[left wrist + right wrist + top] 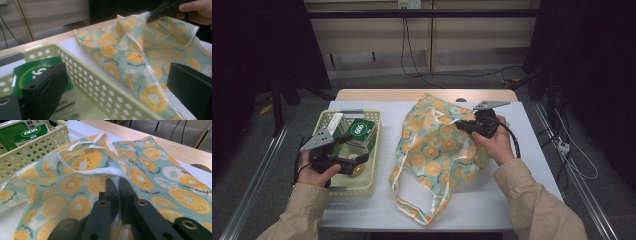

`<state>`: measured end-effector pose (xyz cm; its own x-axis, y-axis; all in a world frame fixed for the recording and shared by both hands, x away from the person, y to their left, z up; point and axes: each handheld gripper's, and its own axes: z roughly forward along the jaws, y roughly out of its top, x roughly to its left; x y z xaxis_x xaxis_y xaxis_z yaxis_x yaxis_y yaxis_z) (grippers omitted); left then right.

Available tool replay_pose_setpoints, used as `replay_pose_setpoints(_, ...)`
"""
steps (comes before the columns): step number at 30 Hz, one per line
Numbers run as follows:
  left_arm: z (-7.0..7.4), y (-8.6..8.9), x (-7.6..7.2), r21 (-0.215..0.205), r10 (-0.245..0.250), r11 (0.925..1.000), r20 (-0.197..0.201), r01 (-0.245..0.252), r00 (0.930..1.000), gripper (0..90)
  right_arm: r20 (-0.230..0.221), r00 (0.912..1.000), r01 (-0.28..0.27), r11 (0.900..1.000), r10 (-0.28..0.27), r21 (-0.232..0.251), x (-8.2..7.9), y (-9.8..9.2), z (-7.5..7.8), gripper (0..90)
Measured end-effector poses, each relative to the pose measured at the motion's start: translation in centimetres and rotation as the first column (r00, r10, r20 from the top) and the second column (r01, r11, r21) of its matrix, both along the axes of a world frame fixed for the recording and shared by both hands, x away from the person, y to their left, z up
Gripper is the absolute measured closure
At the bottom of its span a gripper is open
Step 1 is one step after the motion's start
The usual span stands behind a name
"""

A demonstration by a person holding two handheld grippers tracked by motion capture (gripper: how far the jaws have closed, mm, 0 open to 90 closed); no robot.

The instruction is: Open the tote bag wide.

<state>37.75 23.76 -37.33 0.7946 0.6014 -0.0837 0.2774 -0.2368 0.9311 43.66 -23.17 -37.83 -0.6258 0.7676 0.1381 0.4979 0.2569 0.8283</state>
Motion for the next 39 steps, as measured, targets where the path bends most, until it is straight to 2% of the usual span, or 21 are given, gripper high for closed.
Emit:
replay_pose_setpoints(1,0.0,0.2,0.1,0.007,0.011,0.9999,0.0,-0.011,0.9999,3.1,0.001,1.0,0.001,1.0,-0.001,0.001,0.0,0.0,0.0,88.0)
replay_pose_setpoints(5,-0.4,0.7,0.6,0.04,0.002,0.9992,-0.002,-0.002,1.0,3.4,-0.011,0.9999,0.003,1.0,-0.003,0.007,-0.1,-0.2,-0.2,88.0)
replay_pose_setpoints(10,-0.8,1.4,1.3,0.048,0.005,0.9988,-0.024,-0.004,0.9997,3.7,-0.013,0.9999,0.008,1.0,-0.008,0.006,-0.1,-0.3,-0.4,88.0)
replay_pose_setpoints(13,-1.0,1.7,1.6,0.071,0.005,0.9975,-0.018,-0.004,0.9998,3.8,-0.017,0.9997,0.015,1.0,-0.015,0.003,-0.1,-0.5,-0.6,88.0)
replay_pose_setpoints(14,-1.1,1.7,1.6,0.066,0.001,0.9979,-0.026,0.0,0.9997,4.0,-0.02,0.9997,0.017,1.0,-0.017,0.005,-0.1,-0.5,-0.7,88.0)
replay_pose_setpoints(18,-1.4,2.0,1.8,0.108,-0.007,0.9941,-0.02,0.009,0.9998,4.1,-0.019,0.9997,0.015,1.0,-0.015,0.0,-0.1,-0.5,-0.9,88.0)
replay_pose_setpoints(22,-2.0,2.1,2.1,0.124,-0.002,0.9923,-0.051,0.008,0.9987,4.1,-0.02,0.9997,0.016,1.0,-0.016,0.002,-0.1,-0.5,-0.9,88.0)
replay_pose_setpoints(23,-2.1,2.2,2.2,0.137,0.0,0.9906,-0.049,0.006,0.9988,4.1,-0.02,0.9997,0.015,1.0,-0.015,0.001,-0.1,-0.4,-0.9,88.0)
replay_pose_setpoints(25,-2.4,2.4,2.2,0.131,0.003,0.9913,-0.06,0.005,0.9982,4.3,-0.017,0.9998,0.011,1.0,-0.011,-0.002,-0.1,-0.4,-0.9,88.1)
replay_pose_setpoints(28,-2.9,2.7,2.2,0.15,-0.002,0.9886,-0.07,0.013,0.9976,4.5,-0.017,0.9998,0.005,1.0,-0.006,-0.005,-0.1,-0.3,-0.9,88.1)
replay_pose_setpoints(29,-3.1,2.7,2.2,0.146,0.001,0.9893,-0.089,0.012,0.9961,4.7,-0.018,0.9998,0.006,1.0,-0.006,-0.004,-0.1,-0.3,-1.0,88.0)
replay_pose_setpoints(33,-3.6,2.8,2.4,0.177,0.005,0.984,-0.126,0.018,0.9921,5.2,-0.022,0.9997,0.008,1.0,-0.008,-0.006,-0.1,-0.2,-1.1,88.1)
replay_pose_setpoints(36,-3.7,2.4,2.5,0.175,-0.01,0.9841,-0.121,0.032,0.9926,5.2,-0.02,0.9998,0.005,1.0,-0.005,-0.007,0.0,-0.2,-1.1,88.0)
replay_pose_setpoints(39,-3.9,2.3,2.5,0.229,-0.016,0.9726,-0.101,0.039,0.9948,5.3,-0.021,0.9998,0.004,1.0,-0.004,-0.004,0.0,-0.1,-1.1,88.1)
